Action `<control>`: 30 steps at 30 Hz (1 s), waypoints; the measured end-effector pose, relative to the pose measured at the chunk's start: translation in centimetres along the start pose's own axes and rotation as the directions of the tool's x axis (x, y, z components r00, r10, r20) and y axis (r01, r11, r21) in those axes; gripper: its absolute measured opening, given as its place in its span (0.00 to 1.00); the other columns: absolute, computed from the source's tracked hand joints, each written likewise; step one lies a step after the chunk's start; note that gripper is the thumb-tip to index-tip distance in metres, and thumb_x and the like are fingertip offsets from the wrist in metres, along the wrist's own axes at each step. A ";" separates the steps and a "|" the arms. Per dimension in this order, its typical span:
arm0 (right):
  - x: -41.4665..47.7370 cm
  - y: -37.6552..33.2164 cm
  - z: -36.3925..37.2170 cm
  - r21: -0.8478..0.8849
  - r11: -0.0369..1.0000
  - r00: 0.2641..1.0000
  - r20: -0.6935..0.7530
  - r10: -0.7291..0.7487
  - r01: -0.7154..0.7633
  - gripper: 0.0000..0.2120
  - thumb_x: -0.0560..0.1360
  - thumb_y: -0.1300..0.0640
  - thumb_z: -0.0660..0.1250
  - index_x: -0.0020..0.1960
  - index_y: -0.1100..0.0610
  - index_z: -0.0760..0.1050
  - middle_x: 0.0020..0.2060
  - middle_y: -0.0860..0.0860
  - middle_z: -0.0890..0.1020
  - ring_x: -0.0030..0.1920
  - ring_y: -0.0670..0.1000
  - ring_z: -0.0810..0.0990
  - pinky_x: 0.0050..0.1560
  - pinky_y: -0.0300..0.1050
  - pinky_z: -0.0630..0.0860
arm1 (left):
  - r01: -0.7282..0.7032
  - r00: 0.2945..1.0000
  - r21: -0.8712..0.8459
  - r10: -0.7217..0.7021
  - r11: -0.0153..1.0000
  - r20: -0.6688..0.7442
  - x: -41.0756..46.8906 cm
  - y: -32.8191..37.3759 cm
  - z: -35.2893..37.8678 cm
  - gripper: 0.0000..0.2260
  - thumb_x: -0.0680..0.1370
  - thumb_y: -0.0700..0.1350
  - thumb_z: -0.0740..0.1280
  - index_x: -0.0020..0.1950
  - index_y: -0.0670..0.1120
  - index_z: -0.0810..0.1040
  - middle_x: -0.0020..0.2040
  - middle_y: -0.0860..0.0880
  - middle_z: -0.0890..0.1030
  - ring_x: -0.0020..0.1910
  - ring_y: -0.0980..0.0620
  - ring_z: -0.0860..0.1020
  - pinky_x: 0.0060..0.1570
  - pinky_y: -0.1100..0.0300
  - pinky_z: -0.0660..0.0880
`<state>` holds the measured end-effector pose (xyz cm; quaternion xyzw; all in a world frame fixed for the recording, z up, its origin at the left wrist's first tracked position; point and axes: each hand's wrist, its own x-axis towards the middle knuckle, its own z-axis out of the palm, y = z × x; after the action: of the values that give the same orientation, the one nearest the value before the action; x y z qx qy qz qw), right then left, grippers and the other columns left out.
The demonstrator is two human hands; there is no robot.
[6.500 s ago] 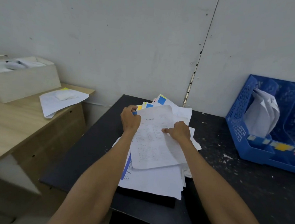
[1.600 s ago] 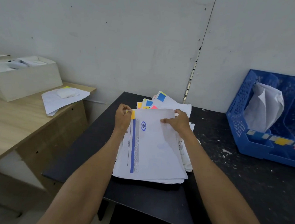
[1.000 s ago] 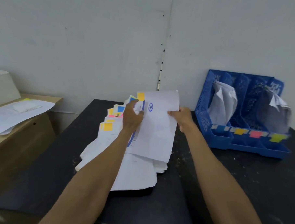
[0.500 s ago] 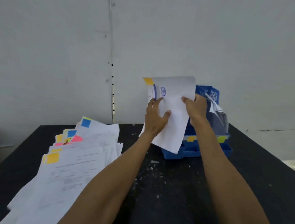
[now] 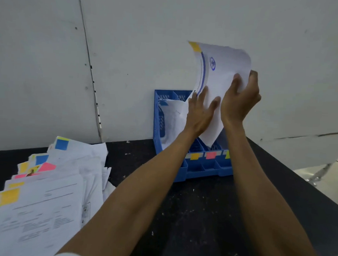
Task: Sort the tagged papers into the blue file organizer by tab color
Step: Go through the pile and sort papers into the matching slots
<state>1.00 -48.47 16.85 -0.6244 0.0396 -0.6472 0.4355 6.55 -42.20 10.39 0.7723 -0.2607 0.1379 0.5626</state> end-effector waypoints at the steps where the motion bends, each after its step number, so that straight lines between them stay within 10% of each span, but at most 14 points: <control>1: 0.0 0.0 0.0 0.016 1.000 1.000 -0.025 -0.017 0.017 0.11 0.80 0.58 0.60 0.50 0.66 0.74 0.40 0.51 0.78 0.35 0.39 0.74 0.36 0.26 0.70 | -0.018 1.000 0.009 0.018 1.000 -0.015 0.1 0.1 0.4 0.44 0.68 0.79 0.45 0.79 0.58 0.50 0.80 0.51 0.49 0.78 0.51 0.42 0.73 0.43 0.44; 15: 0.8 1.4 1.3 0.108 0.981 0.960 -0.248 -0.128 0.158 0.10 0.79 0.62 0.63 0.55 0.67 0.74 0.47 0.48 0.79 0.45 0.29 0.77 0.44 0.26 0.74 | -0.305 0.942 0.010 0.303 0.952 -0.143 3.0 0.3 3.8 0.34 0.79 0.65 0.50 0.80 0.49 0.49 0.80 0.46 0.49 0.79 0.50 0.43 0.74 0.55 0.44; 24: -3.1 5.1 2.7 0.081 0.993 0.992 -0.089 0.091 -0.084 0.11 0.80 0.60 0.61 0.55 0.68 0.73 0.43 0.44 0.77 0.41 0.30 0.76 0.44 0.26 0.71 | 0.075 0.969 -0.220 -0.123 0.973 -0.214 2.2 -3.4 2.6 0.31 0.77 0.68 0.46 0.78 0.58 0.53 0.80 0.51 0.51 0.78 0.52 0.43 0.75 0.45 0.43; 30: -7.4 7.9 3.6 -0.055 0.997 0.994 0.092 0.052 -0.047 0.15 0.82 0.61 0.57 0.64 0.70 0.70 0.47 0.60 0.82 0.43 0.40 0.75 0.41 0.23 0.68 | 0.272 0.961 -0.363 -0.274 0.891 0.046 2.4 -6.9 1.6 0.39 0.71 0.75 0.49 0.74 0.54 0.66 0.74 0.50 0.67 0.74 0.51 0.63 0.74 0.45 0.58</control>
<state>6.92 -47.06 7.18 -0.6642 0.0515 -0.6050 0.4361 12.29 -42.72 5.58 0.6825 -0.1688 0.0092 0.7111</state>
